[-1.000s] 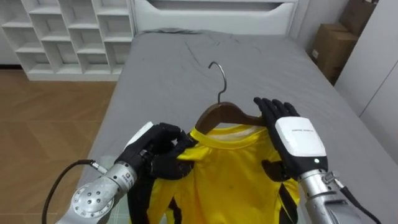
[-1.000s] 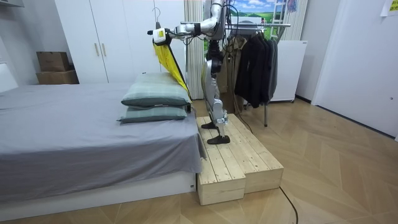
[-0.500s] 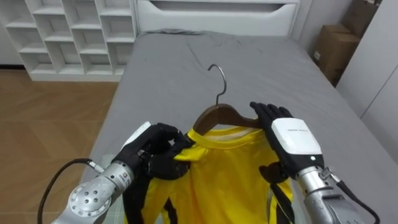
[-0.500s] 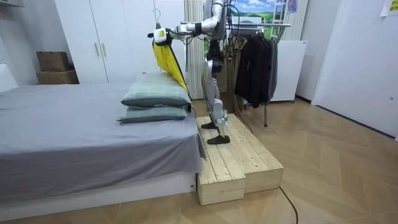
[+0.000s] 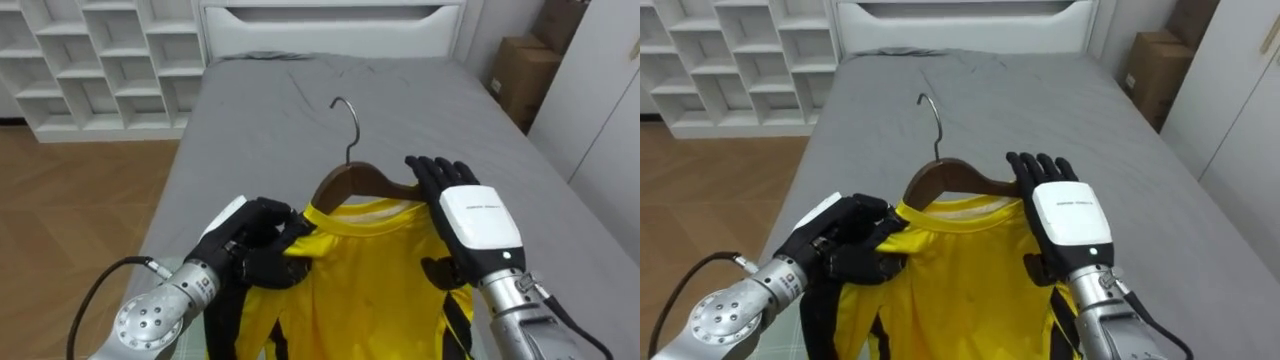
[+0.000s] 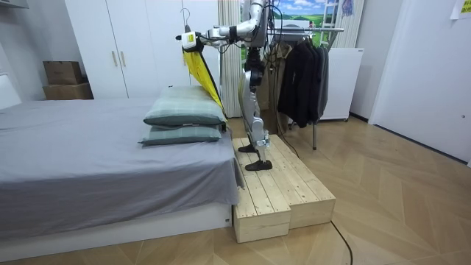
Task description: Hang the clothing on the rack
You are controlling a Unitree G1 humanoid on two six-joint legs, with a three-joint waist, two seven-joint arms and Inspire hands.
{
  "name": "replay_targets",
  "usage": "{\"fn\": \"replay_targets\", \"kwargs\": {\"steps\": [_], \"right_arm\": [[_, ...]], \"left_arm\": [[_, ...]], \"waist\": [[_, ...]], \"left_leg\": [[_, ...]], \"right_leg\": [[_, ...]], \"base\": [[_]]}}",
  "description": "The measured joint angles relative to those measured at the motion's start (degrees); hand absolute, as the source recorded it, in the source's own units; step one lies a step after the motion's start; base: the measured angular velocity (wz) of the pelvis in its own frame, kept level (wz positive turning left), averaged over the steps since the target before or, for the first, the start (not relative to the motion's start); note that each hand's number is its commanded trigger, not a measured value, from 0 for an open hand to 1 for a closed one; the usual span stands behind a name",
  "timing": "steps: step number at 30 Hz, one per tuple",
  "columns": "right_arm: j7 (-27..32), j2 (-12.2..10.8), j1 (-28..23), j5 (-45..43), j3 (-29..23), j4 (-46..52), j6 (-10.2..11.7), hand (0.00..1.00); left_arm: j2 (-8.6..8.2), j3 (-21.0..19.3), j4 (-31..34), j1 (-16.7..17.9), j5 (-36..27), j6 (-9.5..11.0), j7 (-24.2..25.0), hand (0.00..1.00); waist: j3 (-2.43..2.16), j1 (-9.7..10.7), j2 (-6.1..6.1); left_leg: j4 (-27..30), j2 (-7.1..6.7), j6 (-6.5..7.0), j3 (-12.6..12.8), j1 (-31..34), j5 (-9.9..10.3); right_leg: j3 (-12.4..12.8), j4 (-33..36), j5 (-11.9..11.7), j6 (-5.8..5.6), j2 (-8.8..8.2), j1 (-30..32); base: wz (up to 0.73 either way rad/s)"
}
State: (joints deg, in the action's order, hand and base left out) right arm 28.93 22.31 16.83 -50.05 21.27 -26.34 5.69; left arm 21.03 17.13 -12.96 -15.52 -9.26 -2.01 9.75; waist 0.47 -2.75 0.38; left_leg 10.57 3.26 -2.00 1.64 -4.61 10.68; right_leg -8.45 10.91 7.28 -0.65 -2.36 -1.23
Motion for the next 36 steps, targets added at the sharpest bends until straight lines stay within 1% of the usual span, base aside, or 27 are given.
{"fn": "replay_targets", "kwargs": {"steps": [1, 9, 15, 19, 22, 24, 25, 36], "right_arm": [[0.7, 0.0, 0.0, 0.0, 0.0, 0.0, 0.1, 1.00], [2.7, 0.1, 0.0, -0.1, 0.0, 0.0, 0.6, 1.00], [3.0, 0.1, 0.0, 0.0, 0.0, 0.0, 1.8, 1.00], [2.9, 0.2, -0.1, -1.8, 0.1, 0.0, 1.8, 1.00], [2.9, 0.3, -0.1, -2.2, 0.0, 0.0, 1.9, 1.00], [2.9, 0.3, -0.1, -2.2, 0.0, 0.1, 2.2, 1.00], [3.0, 0.3, -0.1, -2.2, 0.0, 0.1, 2.3, 1.00], [3.0, 0.3, -0.2, -2.1, 0.1, 0.0, 2.5, 1.00]], "left_arm": [[-0.12, 0.0, 0.0, 0.0, 0.0, 0.0, 0.0, 1.00], [-0.05, 0.0, -0.2, 0.0, 0.0, 0.0, 0.0, 1.00], [0.14, 0.0, -0.2, 0.0, 0.0, 0.0, 0.0, 1.00], [0.03, 0.0, -0.2, -0.3, -0.1, 0.0, 0.0, 1.00], [0.57, -0.1, -0.2, -1.0, -0.1, 0.0, 0.0, 1.00], [0.89, -0.1, -0.2, -1.2, -0.1, 0.0, 0.0, 1.00], [0.88, -0.1, -0.2, -1.2, -0.1, 0.0, 0.0, 1.00], [0.69, -0.1, -0.2, -1.2, -0.1, 0.0, 0.0, 1.00]], "waist": [[0.00, 0.0, 0.00], [-0.01, 0.1, 0.02], [-0.06, 0.5, 0.10], [-0.07, 0.7, 0.12], [-0.10, 0.7, 0.14], [-0.24, 0.8, 0.16], [-0.30, 0.8, 0.17], [-0.29, 0.8, 0.16]], "left_leg": [[0.0, 0.00, 0.00, 0.1, 0.0, 0.0], [-0.1, 0.00, 0.00, 0.3, -0.2, 0.0], [-0.1, 0.00, 0.00, 0.5, -0.2, 0.0], [-0.1, 0.00, 0.00, 0.6, -0.1, 0.0], [-0.1, 0.00, 0.00, 0.7, -0.1, 0.0], [-0.1, 0.00, 0.00, 0.8, -0.2, 0.0], [-0.1, 0.00, 0.00, 0.8, -0.2, 0.0], [-0.4, 0.05, 0.00, 0.9, -1.1, 0.0]], "right_leg": [[0.1, 0.0, 0.0, 0.00, 0.00, 0.0], [0.4, 0.0, 0.0, -0.02, 0.02, 0.0], [0.5, 0.0, 0.0, -0.03, 0.02, 0.0], [0.6, 0.0, 0.0, -0.03, 0.03, 0.2], [0.8, 0.0, 0.0, -0.03, 0.04, 0.3], [0.9, 0.0, 0.0, -0.03, 0.05, 0.3], [0.9, 0.0, 0.0, -0.04, 0.05, 0.3], [1.0, 0.7, -0.1, -0.04, 0.07, -0.1]], "base": [[-0.03], [0.00], [0.00], [0.00], [0.00], [0.00], [0.00], [0.00]]}}
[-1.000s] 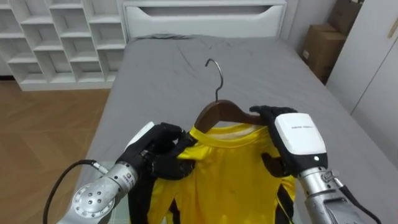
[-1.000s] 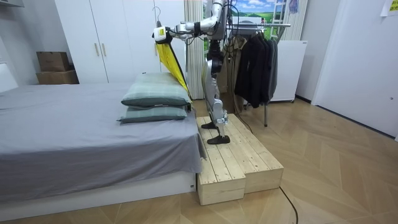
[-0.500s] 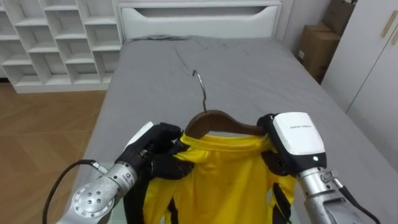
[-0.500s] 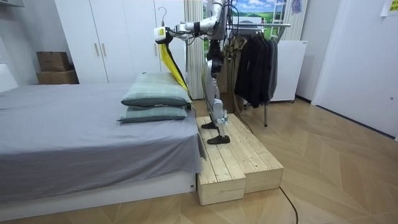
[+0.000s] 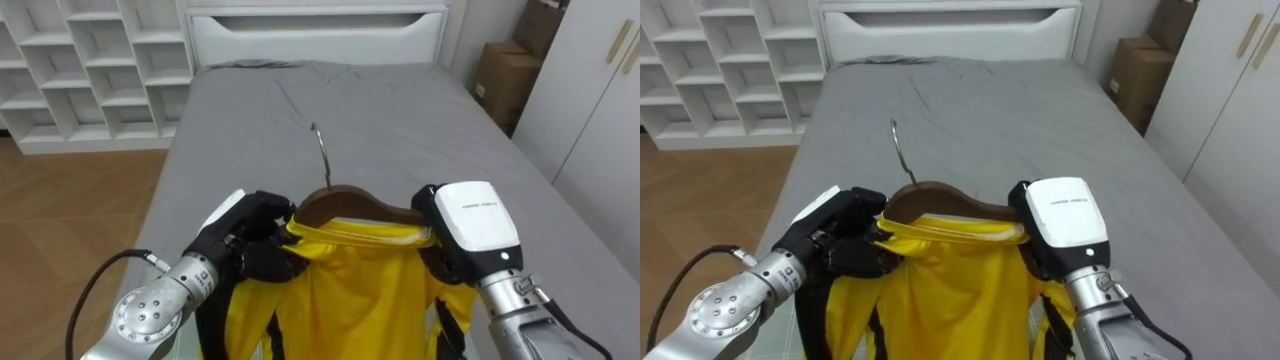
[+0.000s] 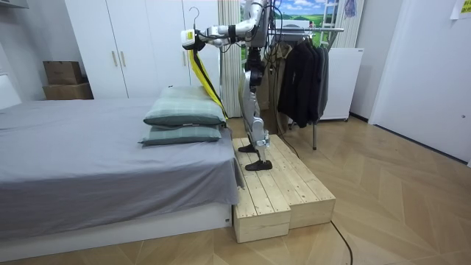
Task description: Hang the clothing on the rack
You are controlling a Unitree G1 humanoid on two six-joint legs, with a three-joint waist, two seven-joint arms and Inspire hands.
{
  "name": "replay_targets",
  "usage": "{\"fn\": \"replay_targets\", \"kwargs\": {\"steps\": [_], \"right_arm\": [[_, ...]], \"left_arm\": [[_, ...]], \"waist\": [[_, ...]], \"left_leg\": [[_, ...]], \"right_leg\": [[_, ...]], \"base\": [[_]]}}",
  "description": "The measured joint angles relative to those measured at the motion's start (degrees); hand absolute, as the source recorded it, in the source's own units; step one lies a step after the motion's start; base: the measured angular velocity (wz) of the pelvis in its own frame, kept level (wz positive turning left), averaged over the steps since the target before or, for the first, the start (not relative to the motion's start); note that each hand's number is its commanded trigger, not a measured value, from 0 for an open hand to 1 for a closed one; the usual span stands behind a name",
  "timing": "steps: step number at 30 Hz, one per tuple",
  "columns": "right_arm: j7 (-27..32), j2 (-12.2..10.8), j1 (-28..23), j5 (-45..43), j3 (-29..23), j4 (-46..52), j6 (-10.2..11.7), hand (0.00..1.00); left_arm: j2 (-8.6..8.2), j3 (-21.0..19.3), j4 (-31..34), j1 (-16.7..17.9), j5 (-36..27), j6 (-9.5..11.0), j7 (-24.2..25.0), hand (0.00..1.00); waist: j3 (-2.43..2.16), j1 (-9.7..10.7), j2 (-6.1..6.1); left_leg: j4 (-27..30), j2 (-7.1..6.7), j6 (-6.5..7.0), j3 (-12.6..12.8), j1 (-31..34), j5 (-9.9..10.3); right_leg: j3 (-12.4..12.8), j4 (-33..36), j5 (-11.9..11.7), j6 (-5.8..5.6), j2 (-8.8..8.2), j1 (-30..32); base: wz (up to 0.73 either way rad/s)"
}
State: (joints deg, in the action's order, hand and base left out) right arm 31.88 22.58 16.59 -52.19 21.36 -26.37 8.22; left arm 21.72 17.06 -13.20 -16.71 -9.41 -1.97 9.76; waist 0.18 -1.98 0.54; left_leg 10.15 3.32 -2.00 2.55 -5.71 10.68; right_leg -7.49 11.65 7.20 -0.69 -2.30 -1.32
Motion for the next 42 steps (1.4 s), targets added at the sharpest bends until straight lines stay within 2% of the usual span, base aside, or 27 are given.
{"fn": "replay_targets", "kwargs": {"steps": [11, 12, 13, 22, 25, 30, 42], "right_arm": [[1.3, -0.3, 0.0, 0.2, 0.0, -1.5, 0.6, 1.00], [1.4, -0.3, 0.0, 0.2, 0.0, -1.6, 0.6, 1.00], [1.6, -0.3, 0.0, 0.2, 0.0, -1.7, 0.6, 1.00], [1.6, -0.3, 0.0, 0.2, 1.3, -4.2, 0.3, 1.00], [0.4, -0.3, 0.0, 0.2, 1.3, -4.2, -0.8, 1.00], [-0.8, -0.3, 0.0, 0.0, 1.3, -4.2, -0.9, 1.00], [-5.2, -0.4, 0.0, 0.1, 2.0, -4.1, -4.1, 1.00]], "left_arm": [[-0.22, 0.0, 0.0, 0.0, 0.0, 0.0, 0.0, 0.98], [-0.25, 0.0, 0.0, 0.0, 0.0, 0.0, 0.0, 0.52], [-0.29, 0.0, 0.0, 0.0, 0.0, 0.0, 0.0, 0.00], [-0.55, 0.0, 0.0, 0.0, -3.9, 0.1, 0.0, 0.00], [-0.63, 0.0, 0.0, 0.0, -4.2, 0.1, 0.0, 0.00], [-0.63, 0.0, 0.0, 0.0, -4.2, 0.1, 0.0, 0.00], [-0.82, 0.0, 0.0, 0.0, -4.7, 0.0, 1.0, 0.00]], "waist": [[0.03, -0.1, -0.05], [0.03, -0.1, -0.05], [0.04, -0.1, -0.06], [0.08, -0.1, -0.14], [0.07, -0.1, -0.14], [0.05, 0.0, -0.18], [0.01, -0.1, -0.21]], "left_leg": [[0.1, -0.01, 0.00, 0.5, -0.1, 0.0], [0.1, -0.01, 0.00, 0.5, -0.1, 0.0], [0.1, -0.01, 0.00, 0.5, -0.1, 0.0], [-0.2, -0.01, 0.00, 0.6, 0.0, 0.0], [-0.3, -0.01, 0.00, 0.5, 0.0, 0.0], [-0.4, -0.01, 0.00, 0.5, 0.0, 0.0], [-0.4, 0.00, 0.00, 0.4, -0.1, 0.0]], "right_leg": [[0.6, -0.1, 0.0, -0.01, 0.07, 0.0], [0.6, -0.1, 0.0, -0.01, 0.07, 0.0], [0.6, -0.1, 0.0, -0.01, 0.08, 0.0], [0.6, -0.1, 0.0, -0.02, 0.08, 0.3], [0.5, -0.2, 0.1, -0.07, 0.07, 0.3], [0.5, -0.3, 0.1, -0.07, 0.08, 0.3], [0.2, 0.0, 0.0, -0.04, 0.01, 0.3]], "base": [[-0.01], [0.00], [0.00], [0.00], [0.00], [0.00], [0.00]]}}
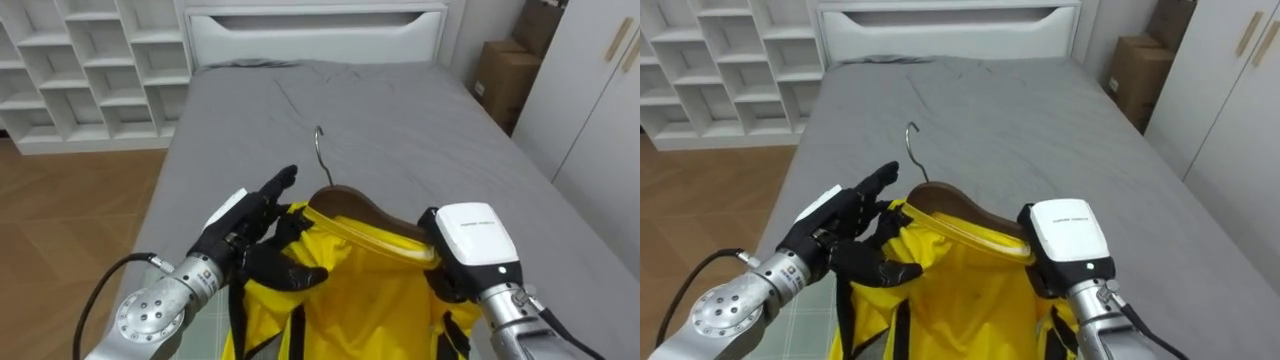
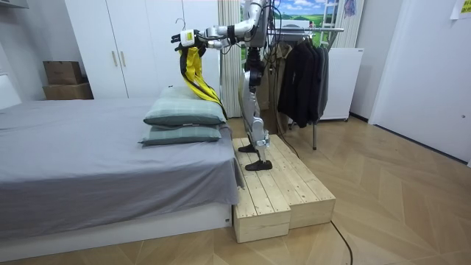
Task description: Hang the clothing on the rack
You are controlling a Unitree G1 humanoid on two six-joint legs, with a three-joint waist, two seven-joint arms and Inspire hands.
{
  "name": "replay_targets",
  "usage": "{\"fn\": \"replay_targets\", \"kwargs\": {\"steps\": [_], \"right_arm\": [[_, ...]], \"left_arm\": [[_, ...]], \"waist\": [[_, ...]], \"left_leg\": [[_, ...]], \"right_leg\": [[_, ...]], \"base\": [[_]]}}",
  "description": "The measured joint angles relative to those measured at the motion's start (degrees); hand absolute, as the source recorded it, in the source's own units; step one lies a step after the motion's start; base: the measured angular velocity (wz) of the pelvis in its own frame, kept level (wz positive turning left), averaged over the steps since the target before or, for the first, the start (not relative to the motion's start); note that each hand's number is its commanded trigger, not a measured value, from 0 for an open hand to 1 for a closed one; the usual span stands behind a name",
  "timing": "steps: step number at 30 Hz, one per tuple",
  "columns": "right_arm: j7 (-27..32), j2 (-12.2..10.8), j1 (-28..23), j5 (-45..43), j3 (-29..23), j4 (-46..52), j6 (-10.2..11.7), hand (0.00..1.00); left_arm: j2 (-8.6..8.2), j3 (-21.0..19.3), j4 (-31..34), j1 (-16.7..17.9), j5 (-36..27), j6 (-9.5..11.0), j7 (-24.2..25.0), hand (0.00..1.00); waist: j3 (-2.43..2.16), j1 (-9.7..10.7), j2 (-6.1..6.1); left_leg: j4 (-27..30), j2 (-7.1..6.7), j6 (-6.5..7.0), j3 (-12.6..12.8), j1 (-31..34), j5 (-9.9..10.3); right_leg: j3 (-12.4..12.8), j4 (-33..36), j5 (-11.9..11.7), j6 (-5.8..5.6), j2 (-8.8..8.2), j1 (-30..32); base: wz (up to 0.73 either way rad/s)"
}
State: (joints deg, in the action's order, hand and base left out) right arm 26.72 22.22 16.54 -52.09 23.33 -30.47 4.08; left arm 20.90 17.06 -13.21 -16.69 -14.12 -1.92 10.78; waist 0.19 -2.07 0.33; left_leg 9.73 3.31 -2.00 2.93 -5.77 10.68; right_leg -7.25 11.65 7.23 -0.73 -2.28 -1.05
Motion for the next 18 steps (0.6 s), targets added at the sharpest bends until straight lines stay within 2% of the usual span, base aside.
{"fn": "replay_targets", "kwargs": {"steps": [7, 18], "right_arm": [[-0.7, 0.0, -1.1, 0.6, 0.0, 0.1, -0.4, 1.00], [-0.7, 0.0, -1.4, 2.7, 0.0, 0.1, -0.3, 1.00]], "left_arm": [[-0.01, 0.0, -0.1, 0.1, -1.5, 0.0, 0.1, 0.00], [-0.08, 0.0, -0.4, 0.4, -1.1, 0.0, 0.1, 0.00]], "waist": [[-0.18, -0.1, -0.22], [-0.19, -1.2, -0.23]], "left_leg": [[0.0, 0.00, 0.00, 0.0, -0.2, 0.0], [0.1, 0.02, 0.01, 0.1, -0.4, 0.0]], "right_leg": [[-0.1, 0.1, 0.0, 0.03, -0.03, -0.1], [-0.1, 0.1, 0.0, 0.04, -0.02, -0.3]], "base": [[0.00], [0.00]]}}
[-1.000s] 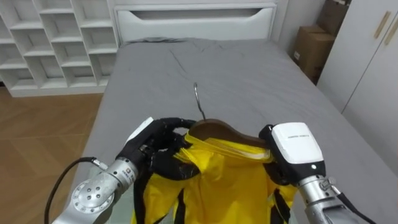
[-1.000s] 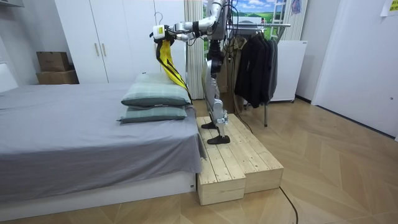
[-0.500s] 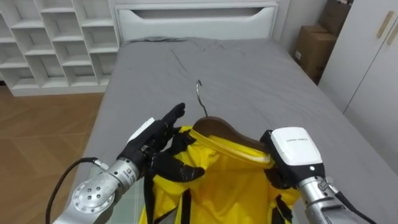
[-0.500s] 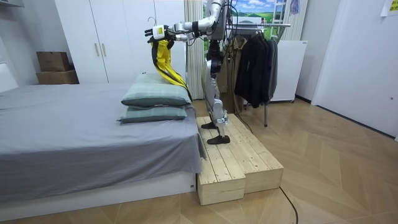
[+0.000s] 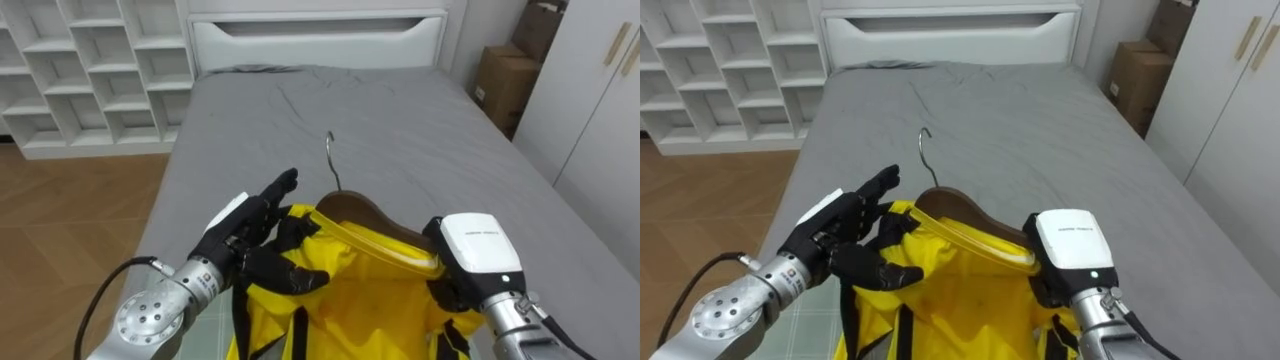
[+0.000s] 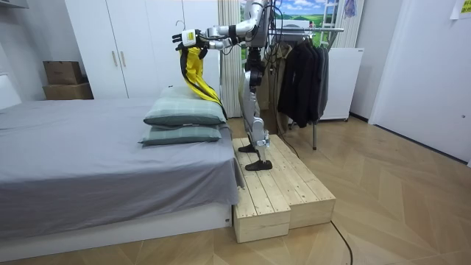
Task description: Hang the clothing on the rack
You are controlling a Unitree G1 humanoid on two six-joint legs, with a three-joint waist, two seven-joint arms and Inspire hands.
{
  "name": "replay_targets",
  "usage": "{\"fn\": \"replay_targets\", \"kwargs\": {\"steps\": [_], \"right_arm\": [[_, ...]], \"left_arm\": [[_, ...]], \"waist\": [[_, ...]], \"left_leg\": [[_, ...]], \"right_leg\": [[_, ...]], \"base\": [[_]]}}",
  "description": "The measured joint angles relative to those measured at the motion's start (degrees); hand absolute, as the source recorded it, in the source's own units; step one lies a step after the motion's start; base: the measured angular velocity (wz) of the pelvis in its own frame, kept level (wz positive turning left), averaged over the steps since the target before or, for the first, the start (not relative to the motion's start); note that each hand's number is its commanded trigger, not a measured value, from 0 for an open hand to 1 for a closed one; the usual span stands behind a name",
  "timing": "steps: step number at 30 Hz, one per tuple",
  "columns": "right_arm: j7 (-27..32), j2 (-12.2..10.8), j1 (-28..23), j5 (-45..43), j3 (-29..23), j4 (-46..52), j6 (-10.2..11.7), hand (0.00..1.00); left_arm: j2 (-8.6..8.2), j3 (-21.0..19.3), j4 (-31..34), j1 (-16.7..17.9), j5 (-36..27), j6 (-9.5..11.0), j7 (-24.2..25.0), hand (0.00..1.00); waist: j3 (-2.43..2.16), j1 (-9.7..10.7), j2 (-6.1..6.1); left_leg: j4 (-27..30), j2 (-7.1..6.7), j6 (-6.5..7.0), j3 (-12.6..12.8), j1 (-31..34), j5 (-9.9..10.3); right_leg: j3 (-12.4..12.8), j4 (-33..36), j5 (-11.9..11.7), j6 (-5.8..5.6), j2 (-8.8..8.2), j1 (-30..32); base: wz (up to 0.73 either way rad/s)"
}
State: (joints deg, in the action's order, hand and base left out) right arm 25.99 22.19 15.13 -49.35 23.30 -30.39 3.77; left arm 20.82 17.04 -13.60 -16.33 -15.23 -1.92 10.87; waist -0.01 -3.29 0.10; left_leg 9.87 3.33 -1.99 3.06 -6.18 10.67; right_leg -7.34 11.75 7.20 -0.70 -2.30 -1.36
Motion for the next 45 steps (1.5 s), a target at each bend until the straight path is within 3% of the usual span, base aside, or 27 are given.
{"fn": "replay_targets", "kwargs": {"steps": [10, 14, 23, 28, 32, 40, 45], "right_arm": [[-0.7, -0.1, -0.1, 4.2, 0.0, 0.0, 0.5, 1.00], [-0.8, 0.1, -0.2, 5.3, 0.0, 0.0, 0.4, 1.00], [-0.8, 0.4, -0.6, 5.9, -0.5, 0.3, 1.4, 1.00], [-0.8, 1.3, -0.6, 5.9, -3.1, 0.4, 2.2, 1.00], [-0.8, 2.5, -0.6, 5.8, -4.5, 0.4, 2.4, 1.00], [-0.8, 2.6, -0.6, 4.2, -4.6, 0.4, 2.6, 1.00], [-0.7, 2.6, -0.6, 4.1, -4.6, 0.4, 3.3, 1.00]], "left_arm": [[0.37, -0.9, -1.4, 0.9, 7.1, 0.3, -1.8, 0.00], [0.42, -1.2, -5.8, 1.1, 9.8, 0.7, -3.7, 0.00], [0.57, -3.0, -6.1, 1.2, 13.7, 1.1, -4.9, 0.00], [0.60, -5.8, -6.1, 1.7, 13.5, 2.2, -6.0, 0.00], [0.61, -5.8, -6.1, 3.3, 13.5, 2.4, -6.8, 0.00], [0.61, -5.8, -6.1, 4.0, 13.4, 2.5, -6.9, 0.00], [0.60, -5.8, -7.8, 5.6, 13.3, 4.1, -7.9, 0.00]], "waist": [[0.02, -0.4, 0.02], [0.08, -0.3, 0.14], [0.03, -0.3, 0.18], [0.01, -0.1, 0.21], [0.01, -0.1, 0.22], [0.01, -0.1, 0.26], [0.12, 0.1, 0.58]], "left_leg": [[-0.2, -0.01, 0.02, -0.1, -1.0, 0.0], [-0.3, -0.05, 0.02, 0.0, -1.5, 0.0], [-0.4, -0.05, 0.02, -0.3, -1.1, 0.0], [-0.5, -0.04, 0.02, -0.6, -1.4, 0.0], [-0.5, -0.03, 0.02, -0.8, -1.5, 0.0], [-0.6, -0.04, 0.02, -1.0, -1.5, 0.0], [-0.5, -0.09, 0.02, -1.0, -2.0, 0.0]], "right_leg": [[-0.1, -0.1, 0.0, -0.03, -0.01, -1.1], [0.0, -0.3, 0.2, -0.13, -0.03, -1.5], [-0.3, -1.0, 0.2, -0.14, -0.03, -1.6], [-0.7, -0.8, 0.1, -0.10, -0.08, -1.8], [-1.0, -0.2, 0.1, -0.10, -0.18, -1.8], [-1.2, -0.1, 0.1, -0.10, -0.22, -1.9], [-1.2, -0.3, 0.2, -0.14, -0.22, -2.4]], "base": [[0.01], [0.00], [0.00], [0.02], [0.05], [0.00], [0.00]]}}
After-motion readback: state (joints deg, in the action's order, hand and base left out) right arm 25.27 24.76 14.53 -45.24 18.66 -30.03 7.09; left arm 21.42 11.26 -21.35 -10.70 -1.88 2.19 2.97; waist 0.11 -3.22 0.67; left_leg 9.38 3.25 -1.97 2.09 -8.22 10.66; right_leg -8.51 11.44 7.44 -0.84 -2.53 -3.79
